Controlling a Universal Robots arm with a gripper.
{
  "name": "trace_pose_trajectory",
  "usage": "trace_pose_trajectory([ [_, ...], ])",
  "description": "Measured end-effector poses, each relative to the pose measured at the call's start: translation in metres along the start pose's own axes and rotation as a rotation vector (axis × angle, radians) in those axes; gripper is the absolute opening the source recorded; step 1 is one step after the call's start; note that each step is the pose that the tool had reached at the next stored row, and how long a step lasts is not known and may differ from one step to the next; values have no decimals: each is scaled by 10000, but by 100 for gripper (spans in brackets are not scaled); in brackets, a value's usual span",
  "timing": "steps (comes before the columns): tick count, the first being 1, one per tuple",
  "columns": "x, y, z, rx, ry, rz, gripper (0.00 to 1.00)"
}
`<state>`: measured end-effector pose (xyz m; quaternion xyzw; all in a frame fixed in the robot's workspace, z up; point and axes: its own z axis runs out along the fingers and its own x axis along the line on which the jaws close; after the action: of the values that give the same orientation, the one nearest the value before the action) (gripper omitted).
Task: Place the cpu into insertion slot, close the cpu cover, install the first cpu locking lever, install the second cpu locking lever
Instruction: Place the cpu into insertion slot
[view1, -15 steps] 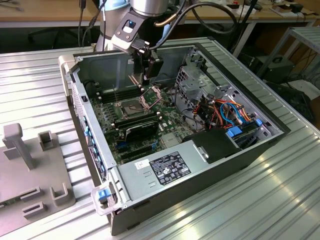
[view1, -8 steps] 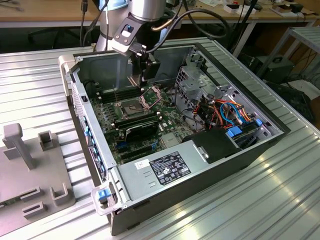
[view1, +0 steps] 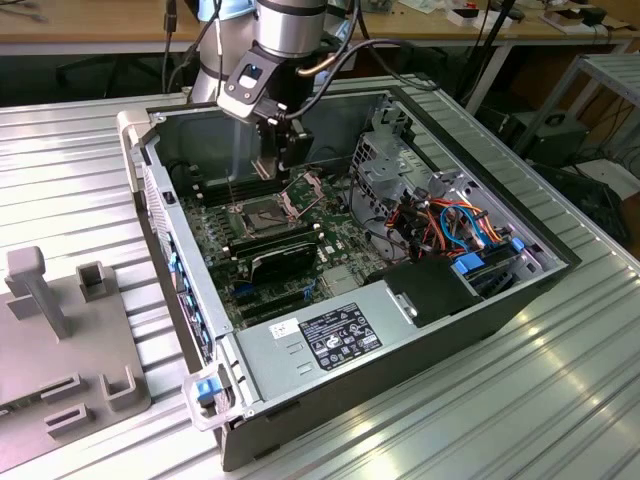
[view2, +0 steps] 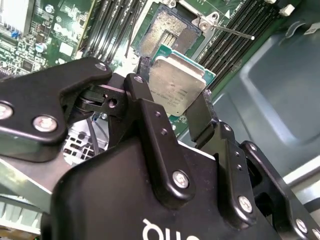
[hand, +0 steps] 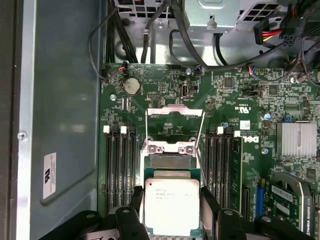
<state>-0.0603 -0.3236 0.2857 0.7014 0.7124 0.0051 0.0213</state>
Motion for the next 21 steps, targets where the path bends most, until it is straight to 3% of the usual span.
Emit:
trace_pose_trajectory([
  [2, 13, -2, 68, 6, 0, 1, 54],
  [7, 26, -5, 159, 26, -1, 9, 54],
  [16, 27, -8, 174, 28, -1, 16, 54],
  [21, 28, -10, 221, 28, -3, 16, 54],
])
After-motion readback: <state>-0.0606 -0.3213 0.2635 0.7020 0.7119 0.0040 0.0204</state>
